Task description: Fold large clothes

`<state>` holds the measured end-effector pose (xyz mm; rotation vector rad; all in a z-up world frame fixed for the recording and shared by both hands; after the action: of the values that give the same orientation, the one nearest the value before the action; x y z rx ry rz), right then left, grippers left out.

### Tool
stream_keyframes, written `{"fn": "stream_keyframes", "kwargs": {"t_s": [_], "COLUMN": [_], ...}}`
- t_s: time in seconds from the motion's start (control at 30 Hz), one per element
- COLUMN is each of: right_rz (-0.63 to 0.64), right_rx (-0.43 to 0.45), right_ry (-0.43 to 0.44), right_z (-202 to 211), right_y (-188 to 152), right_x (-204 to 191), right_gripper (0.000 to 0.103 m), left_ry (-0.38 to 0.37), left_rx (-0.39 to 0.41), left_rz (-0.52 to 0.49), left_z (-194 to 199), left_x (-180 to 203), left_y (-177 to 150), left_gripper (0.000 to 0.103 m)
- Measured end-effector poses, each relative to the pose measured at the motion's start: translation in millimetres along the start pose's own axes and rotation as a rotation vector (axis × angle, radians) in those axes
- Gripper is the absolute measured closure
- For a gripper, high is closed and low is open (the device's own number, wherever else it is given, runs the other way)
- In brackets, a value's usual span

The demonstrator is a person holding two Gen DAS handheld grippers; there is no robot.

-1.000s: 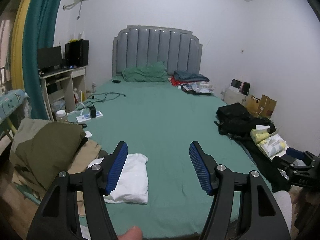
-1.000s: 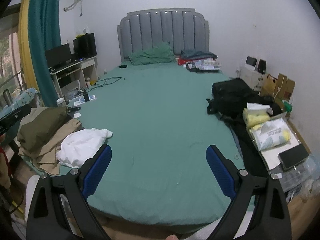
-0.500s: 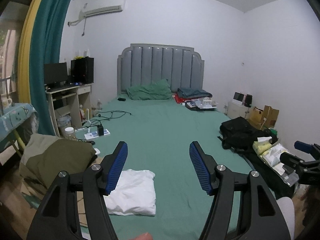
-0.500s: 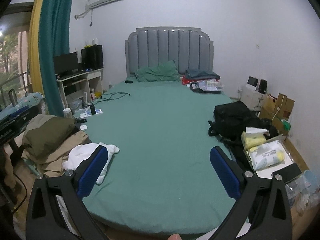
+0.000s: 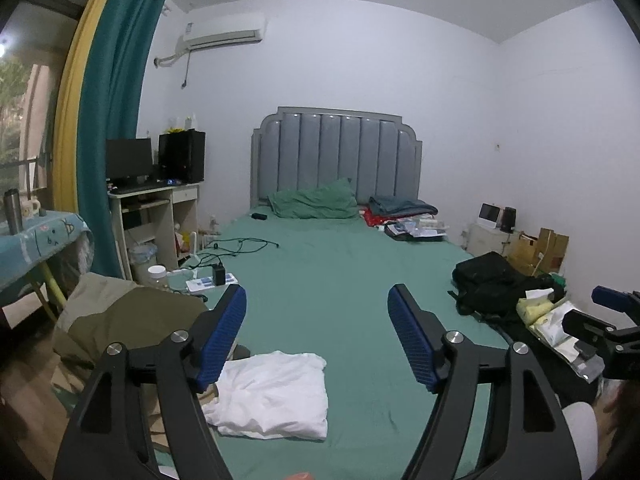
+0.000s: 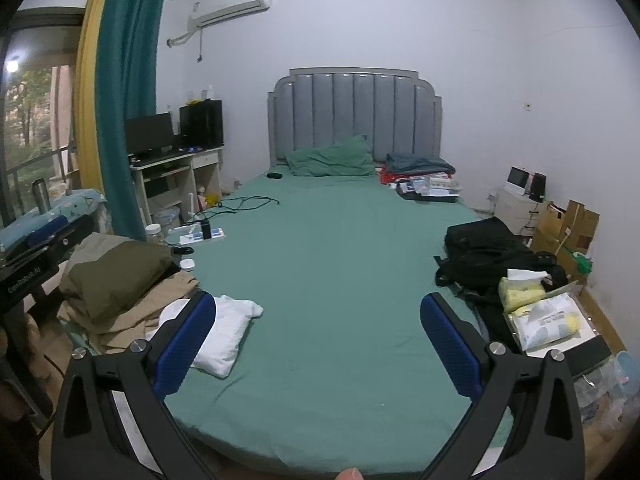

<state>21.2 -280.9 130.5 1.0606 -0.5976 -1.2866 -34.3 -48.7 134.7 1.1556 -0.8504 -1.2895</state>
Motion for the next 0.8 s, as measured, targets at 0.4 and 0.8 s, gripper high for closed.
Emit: {"fn": "stream_keyframes", "kwargs": {"t_s": [0.4,0.8], "right_rz": [0.003,0.004], "right_rx": [-0.009,-0.062], "right_ry": [0.009,0.010], "right_z": [-13.4,-31.9], "right_y": [-11.2,-24.4], "right_x": [-12.2,-12.6], "right_gripper": [0.002,0.002], "left_ry": [-0.032,-0.039], "left_rx": [-0.056,-0.093], "left_rz": [0.047,0.068], "left_z": [-11.5,-25.2], "left_x": [-18.1,-24.7], "left_y": [-25.2,-40.8], "left_gripper": [0.021,0.021]}}
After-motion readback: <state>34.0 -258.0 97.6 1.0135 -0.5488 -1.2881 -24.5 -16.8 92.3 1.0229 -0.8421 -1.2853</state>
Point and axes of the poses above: each gripper's, at about its wrist camera, not at the fingertips, and z roughly against the way its jaws point, x to its right, y to its top, the point moved 5 cm from there along -z, roughly the way its jaws point, and after that the axes turned 10 degrees about -z, right-handed, at the moved point
